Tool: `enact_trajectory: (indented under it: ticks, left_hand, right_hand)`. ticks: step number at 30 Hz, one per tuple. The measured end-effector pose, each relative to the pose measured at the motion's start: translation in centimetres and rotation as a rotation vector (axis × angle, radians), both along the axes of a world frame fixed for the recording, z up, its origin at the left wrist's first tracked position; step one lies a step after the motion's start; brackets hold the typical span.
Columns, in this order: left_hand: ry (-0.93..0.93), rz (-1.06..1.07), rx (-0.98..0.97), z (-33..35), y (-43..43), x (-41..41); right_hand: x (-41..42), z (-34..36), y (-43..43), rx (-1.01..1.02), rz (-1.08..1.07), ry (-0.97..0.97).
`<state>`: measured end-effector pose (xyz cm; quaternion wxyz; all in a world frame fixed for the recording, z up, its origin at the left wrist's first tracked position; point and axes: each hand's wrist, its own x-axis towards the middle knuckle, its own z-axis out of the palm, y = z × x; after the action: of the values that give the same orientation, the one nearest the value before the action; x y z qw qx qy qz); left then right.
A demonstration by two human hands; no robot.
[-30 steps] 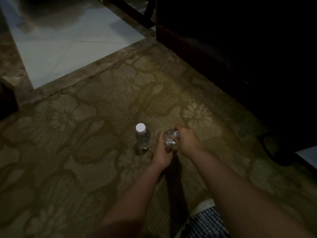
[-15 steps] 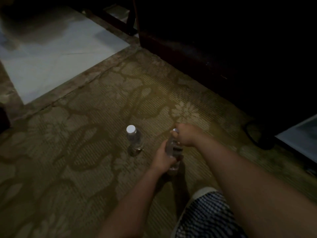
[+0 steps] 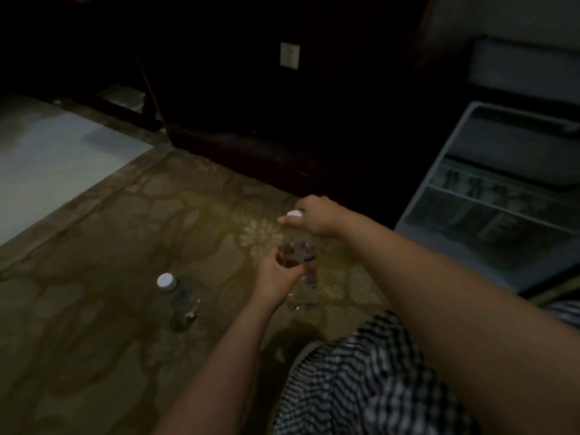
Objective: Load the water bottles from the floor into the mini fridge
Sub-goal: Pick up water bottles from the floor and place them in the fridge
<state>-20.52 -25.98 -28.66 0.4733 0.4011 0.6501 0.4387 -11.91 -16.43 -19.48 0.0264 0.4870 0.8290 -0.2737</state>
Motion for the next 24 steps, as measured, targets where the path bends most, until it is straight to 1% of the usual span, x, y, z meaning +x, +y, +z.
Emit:
enact_trajectory:
  ticks: [5, 8, 16, 19, 22, 24]
  left_hand:
    - [0.072, -0.024, 0.166, 5.0, 1.4, 4.2]
    - [0.104, -0.092, 0.225, 8.0, 2.4, 7.6]
    - [0.185, -0.193, 0.350, 13.6, 4.7, 17.6]
    - [0.202, -0.250, 0.378, 15.1, 5.3, 21.5]
    - [0.196, -0.308, 0.392, 16.1, 5.7, 25.1]
    - [0.175, -0.337, 0.388, 16.1, 6.0, 27.5]
  right_hand:
    - [5.6, 4.3, -0.4, 0.138, -0.111, 0.188]
    - [9.9, 6.9, -0.7, 0.183, -0.205, 0.299]
    - [21.0, 12.7, -2.0, 0.337, -0.347, 0.405]
    - [25.1, 13.8, -2.6, 0.365, -0.440, 0.473]
    - [28.7, 14.3, -3.1, 0.414, -0.526, 0.476]
    - [31.1, 14.3, -3.4, 0.408, -0.579, 0.502]
